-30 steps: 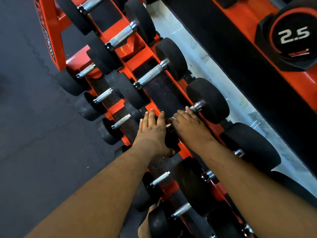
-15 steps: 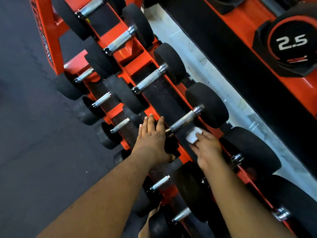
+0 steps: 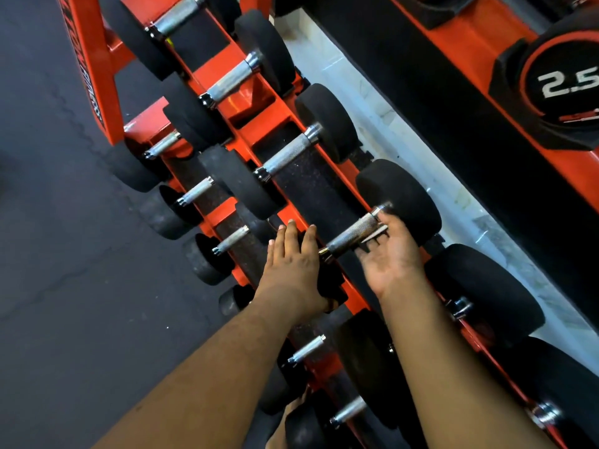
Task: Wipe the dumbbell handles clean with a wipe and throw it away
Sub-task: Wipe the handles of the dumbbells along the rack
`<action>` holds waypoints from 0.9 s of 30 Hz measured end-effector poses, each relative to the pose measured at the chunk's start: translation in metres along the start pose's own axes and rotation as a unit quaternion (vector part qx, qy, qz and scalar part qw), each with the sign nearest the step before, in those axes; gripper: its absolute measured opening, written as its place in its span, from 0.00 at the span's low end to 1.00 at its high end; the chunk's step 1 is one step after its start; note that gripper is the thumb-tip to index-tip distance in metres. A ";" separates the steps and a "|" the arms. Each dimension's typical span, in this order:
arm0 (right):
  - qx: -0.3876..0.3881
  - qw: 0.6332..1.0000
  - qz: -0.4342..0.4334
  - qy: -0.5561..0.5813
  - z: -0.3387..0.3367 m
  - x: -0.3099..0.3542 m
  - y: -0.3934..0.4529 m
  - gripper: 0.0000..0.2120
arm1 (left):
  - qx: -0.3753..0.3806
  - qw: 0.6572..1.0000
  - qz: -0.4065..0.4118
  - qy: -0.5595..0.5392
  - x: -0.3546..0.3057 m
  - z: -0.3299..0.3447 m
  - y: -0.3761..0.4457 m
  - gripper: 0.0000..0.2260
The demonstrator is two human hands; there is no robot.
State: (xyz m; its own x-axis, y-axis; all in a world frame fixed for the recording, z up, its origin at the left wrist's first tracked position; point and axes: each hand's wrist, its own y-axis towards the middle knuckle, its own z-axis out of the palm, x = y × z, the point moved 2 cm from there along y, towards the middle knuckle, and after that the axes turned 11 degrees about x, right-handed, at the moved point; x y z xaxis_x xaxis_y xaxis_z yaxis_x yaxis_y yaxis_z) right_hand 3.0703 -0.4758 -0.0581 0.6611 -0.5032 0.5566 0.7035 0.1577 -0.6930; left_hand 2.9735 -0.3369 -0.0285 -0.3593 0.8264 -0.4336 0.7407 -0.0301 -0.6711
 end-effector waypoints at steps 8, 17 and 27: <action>0.058 0.998 0.010 -0.012 -0.002 -0.009 0.005 0.09 | 0.010 1.000 0.000 0.002 -0.001 -0.002 -0.002 0.60; 0.027 0.998 0.059 0.013 0.002 -0.033 0.000 0.11 | 0.002 1.000 0.001 0.001 -0.002 -0.003 -0.003 0.59; 0.049 0.994 0.087 -0.055 -0.002 -0.035 -0.003 0.11 | 0.000 1.000 0.006 -0.003 -0.001 -0.002 -0.002 0.60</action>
State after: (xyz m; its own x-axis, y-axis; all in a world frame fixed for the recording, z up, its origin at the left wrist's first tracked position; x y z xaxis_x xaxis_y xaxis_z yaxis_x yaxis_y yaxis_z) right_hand 3.0445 -0.4604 -0.0770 0.7953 -0.3667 0.4827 0.5949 0.3189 -0.7379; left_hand 2.9735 -0.3368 -0.0259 -0.3532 0.8230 -0.4449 0.7452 -0.0400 -0.6656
